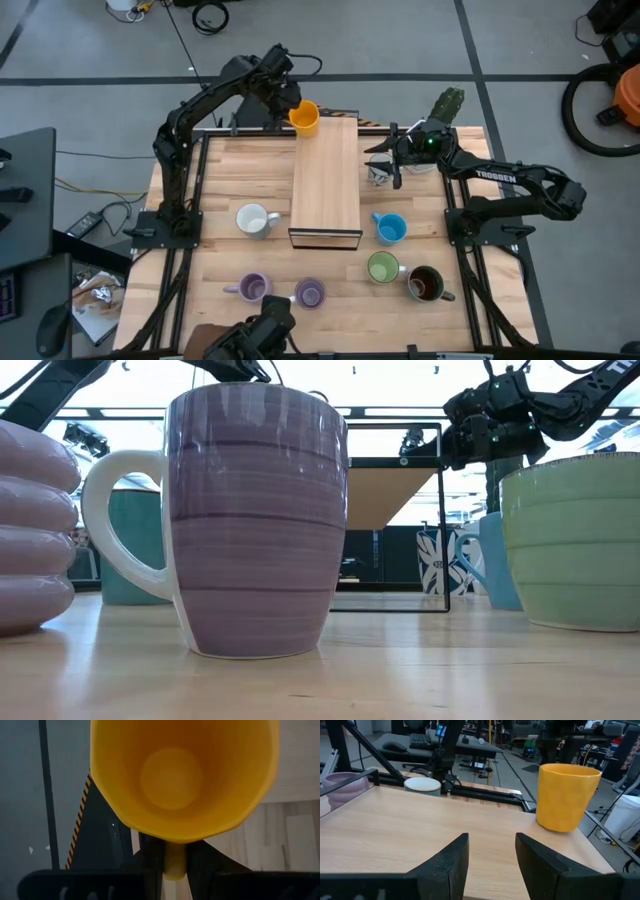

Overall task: Place coffee mugs
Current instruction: Put the yellow mug on the shelf

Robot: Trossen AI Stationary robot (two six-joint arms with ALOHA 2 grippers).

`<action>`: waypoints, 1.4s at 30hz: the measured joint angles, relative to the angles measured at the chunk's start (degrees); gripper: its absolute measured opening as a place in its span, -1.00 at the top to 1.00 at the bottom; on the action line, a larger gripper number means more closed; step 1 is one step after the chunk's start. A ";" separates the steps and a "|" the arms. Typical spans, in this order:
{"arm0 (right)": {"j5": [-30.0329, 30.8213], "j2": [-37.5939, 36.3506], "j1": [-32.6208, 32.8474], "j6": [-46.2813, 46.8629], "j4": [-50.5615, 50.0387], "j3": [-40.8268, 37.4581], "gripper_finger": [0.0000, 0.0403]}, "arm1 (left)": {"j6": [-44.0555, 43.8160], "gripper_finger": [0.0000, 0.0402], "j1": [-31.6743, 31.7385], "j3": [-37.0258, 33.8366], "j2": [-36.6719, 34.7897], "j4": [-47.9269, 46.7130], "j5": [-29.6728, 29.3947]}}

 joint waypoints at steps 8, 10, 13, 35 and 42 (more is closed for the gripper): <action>0.02 0.00 0.07 0.00 0.04 0.00 0.17 | -0.98 0.69 0.26 0.00 0.12 1.71 0.54; 0.02 0.00 0.07 -0.01 0.04 0.00 0.17 | -1.61 0.69 0.26 0.04 0.42 1.78 1.14; 0.00 -0.02 0.11 0.00 0.04 0.00 0.17 | -1.99 0.69 0.26 0.02 0.52 1.47 1.45; 0.02 0.00 0.27 0.00 0.04 0.00 0.17 | -4.09 0.30 -0.46 0.02 0.37 4.08 1.09; 0.02 0.00 0.27 0.00 0.04 0.00 0.17 | -4.05 0.29 -0.46 0.04 0.37 5.30 -2.22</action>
